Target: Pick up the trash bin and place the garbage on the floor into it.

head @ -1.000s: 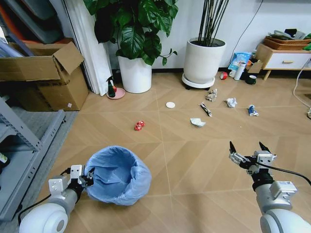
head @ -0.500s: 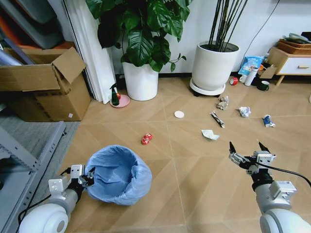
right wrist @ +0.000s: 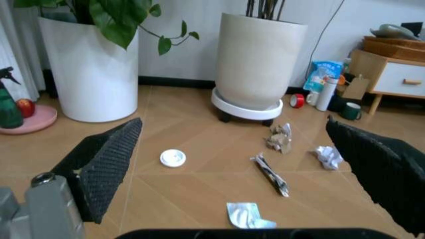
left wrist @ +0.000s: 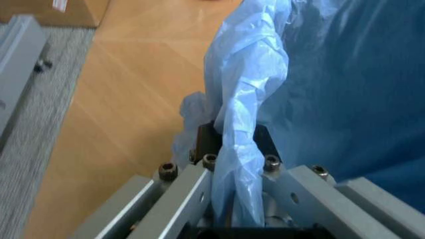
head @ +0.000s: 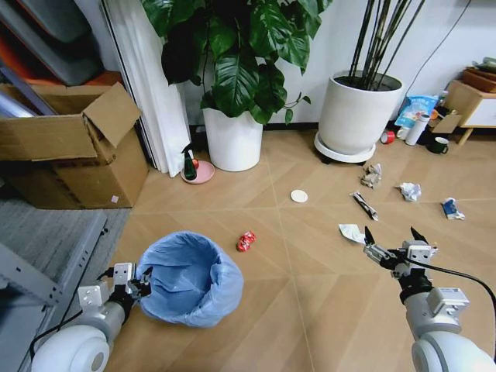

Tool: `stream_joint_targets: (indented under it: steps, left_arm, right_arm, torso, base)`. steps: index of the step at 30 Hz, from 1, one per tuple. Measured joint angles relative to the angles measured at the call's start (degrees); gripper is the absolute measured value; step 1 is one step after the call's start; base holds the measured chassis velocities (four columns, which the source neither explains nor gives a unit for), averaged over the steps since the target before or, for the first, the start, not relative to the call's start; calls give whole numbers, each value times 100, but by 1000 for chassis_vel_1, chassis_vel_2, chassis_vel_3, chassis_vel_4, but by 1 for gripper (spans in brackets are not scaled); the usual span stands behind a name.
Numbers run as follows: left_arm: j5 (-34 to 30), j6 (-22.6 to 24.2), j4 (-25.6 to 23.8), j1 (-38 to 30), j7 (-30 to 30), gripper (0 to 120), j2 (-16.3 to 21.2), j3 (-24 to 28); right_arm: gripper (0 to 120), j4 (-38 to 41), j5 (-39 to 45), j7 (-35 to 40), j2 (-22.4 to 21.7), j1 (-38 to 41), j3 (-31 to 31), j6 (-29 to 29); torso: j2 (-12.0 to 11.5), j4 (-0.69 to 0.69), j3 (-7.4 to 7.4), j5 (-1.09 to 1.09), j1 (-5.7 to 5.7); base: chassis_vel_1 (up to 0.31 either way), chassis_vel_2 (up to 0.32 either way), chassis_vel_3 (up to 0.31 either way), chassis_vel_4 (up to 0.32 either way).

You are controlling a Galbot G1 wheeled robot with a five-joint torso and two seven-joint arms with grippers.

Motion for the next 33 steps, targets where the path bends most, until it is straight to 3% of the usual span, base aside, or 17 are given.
stream_joint_targets:
  steps: [11,24,33]
  left_arm:
    - [11,0,-20,38,18,0,-34,-2]
    - [16,-4,-20,31,58,0,-43,-3]
    - [37,-19,-19,43,97,0,-45,-1]
  right_arm:
    - [100,-25,-2,5,-1,-19,-3,-27]
    - [100,-53,-33,-90,-7,-7,3,-18]
    - [100,-81,-64,-114,19,-5,-19,31]
  torso:
    - [0,0,1,-3,1]
    - [0,0,-1,-2,-1]
    - [0,0,1,-1,1]
  base:
    - [-117,218,132,-211]
    - [-37,21,30,-42]
    - [-124,167,137,-161]
